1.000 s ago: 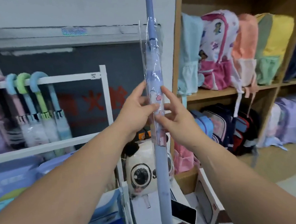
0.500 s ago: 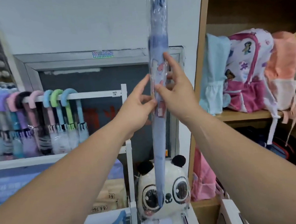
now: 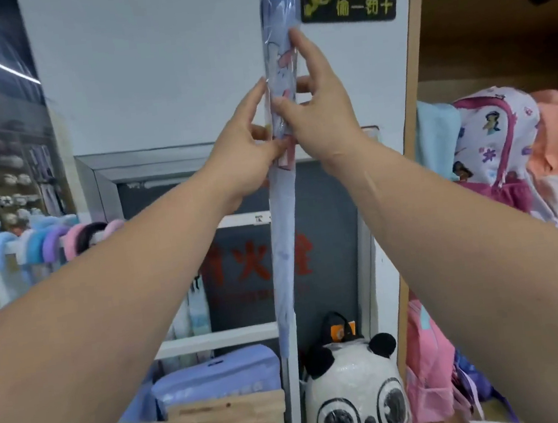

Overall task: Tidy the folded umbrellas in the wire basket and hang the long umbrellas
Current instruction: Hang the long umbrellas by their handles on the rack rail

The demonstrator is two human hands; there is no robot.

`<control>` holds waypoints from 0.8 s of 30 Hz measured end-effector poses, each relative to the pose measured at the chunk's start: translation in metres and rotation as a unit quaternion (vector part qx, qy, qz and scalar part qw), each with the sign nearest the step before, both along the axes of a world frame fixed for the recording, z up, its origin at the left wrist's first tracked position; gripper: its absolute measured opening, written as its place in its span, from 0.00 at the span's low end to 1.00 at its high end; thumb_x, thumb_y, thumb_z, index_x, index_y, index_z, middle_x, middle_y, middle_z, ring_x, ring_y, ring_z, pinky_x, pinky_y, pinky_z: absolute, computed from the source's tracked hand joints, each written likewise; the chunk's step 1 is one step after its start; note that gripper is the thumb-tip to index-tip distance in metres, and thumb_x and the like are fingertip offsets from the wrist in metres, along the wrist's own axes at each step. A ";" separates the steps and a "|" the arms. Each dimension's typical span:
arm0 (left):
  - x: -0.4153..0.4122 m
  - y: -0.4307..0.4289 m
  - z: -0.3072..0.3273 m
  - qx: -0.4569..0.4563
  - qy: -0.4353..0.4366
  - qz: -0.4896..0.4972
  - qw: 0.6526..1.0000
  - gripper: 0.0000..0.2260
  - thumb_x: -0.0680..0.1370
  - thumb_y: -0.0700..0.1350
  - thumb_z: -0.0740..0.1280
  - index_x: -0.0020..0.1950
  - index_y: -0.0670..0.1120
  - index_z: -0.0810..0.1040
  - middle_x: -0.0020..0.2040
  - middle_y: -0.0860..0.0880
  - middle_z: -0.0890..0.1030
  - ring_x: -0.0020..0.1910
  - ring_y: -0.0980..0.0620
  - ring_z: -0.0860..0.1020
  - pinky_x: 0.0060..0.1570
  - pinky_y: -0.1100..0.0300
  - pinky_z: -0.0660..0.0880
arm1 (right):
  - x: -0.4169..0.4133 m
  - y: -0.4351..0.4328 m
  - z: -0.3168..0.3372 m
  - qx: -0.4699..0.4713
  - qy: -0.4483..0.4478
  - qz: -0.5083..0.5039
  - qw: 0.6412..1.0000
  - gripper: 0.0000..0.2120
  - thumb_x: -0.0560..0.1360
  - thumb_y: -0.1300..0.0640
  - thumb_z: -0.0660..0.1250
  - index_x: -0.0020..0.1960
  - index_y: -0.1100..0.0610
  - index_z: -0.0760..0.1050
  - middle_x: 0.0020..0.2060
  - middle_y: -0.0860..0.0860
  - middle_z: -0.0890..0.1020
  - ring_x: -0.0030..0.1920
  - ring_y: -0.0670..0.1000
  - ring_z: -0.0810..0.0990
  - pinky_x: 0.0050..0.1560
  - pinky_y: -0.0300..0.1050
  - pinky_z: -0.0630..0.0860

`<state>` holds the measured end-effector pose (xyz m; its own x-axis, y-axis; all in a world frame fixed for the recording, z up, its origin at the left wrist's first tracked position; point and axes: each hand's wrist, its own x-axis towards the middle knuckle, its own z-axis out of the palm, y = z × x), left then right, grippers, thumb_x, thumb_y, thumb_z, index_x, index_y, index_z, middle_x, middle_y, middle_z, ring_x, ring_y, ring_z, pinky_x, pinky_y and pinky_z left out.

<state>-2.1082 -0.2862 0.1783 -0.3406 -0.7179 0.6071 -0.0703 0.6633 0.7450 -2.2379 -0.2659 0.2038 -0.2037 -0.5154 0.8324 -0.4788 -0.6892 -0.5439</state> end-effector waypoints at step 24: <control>0.024 -0.039 0.007 0.075 0.073 0.033 0.994 0.35 0.79 0.34 0.69 0.77 0.65 0.64 0.54 0.37 0.83 0.50 0.40 0.85 0.40 0.42 0.84 | 0.020 -0.043 -0.044 0.152 -0.019 0.139 0.978 0.31 0.79 0.60 0.69 0.76 0.39 0.64 0.46 0.49 0.86 0.48 0.48 0.86 0.53 0.54 0.84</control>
